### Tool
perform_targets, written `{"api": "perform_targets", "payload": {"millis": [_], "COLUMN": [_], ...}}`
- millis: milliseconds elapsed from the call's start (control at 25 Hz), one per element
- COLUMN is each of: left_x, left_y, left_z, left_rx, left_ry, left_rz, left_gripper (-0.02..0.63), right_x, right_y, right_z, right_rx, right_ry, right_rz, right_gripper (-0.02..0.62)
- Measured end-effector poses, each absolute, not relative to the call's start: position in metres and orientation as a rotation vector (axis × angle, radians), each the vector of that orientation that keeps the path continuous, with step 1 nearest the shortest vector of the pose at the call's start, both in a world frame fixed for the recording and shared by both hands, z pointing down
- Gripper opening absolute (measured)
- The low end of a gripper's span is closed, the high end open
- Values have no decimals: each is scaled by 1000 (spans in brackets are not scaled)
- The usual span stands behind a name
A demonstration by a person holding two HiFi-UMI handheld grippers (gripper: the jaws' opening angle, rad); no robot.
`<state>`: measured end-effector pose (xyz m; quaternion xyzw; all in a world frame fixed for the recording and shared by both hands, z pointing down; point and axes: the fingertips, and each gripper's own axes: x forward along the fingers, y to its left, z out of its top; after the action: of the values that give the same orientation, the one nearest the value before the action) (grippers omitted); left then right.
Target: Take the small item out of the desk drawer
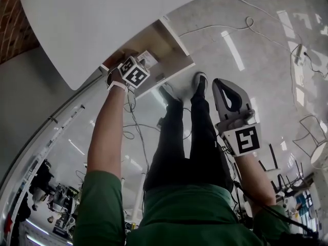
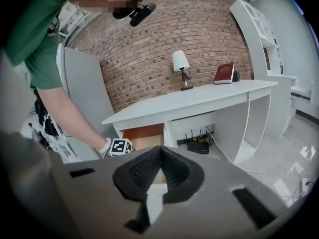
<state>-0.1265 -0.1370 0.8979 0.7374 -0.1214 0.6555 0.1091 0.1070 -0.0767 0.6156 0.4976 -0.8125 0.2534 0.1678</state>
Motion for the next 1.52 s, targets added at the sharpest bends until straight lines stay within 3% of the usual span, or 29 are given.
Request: {"api": "perform_targets", "payload": {"millis": [440, 1000, 1520], "left_x": [-130, -125, -116], "left_y": [-135, -131, -123], "left_z": [911, 896, 874], "left_rx": [2145, 2205, 2316], "left_ry": [-331, -364, -504], "left_rz": [1926, 1947, 1873], "left_gripper": [135, 48, 30], "right_x": [102, 95, 70], "right_y": [-85, -83, -75], "right_z": [621, 618, 608], "right_rx": [1383, 1340, 1285], "right_ry": [-2307, -2314, -2356], "right_rz": [705, 703, 686], "right_gripper": [3, 3, 3]}}
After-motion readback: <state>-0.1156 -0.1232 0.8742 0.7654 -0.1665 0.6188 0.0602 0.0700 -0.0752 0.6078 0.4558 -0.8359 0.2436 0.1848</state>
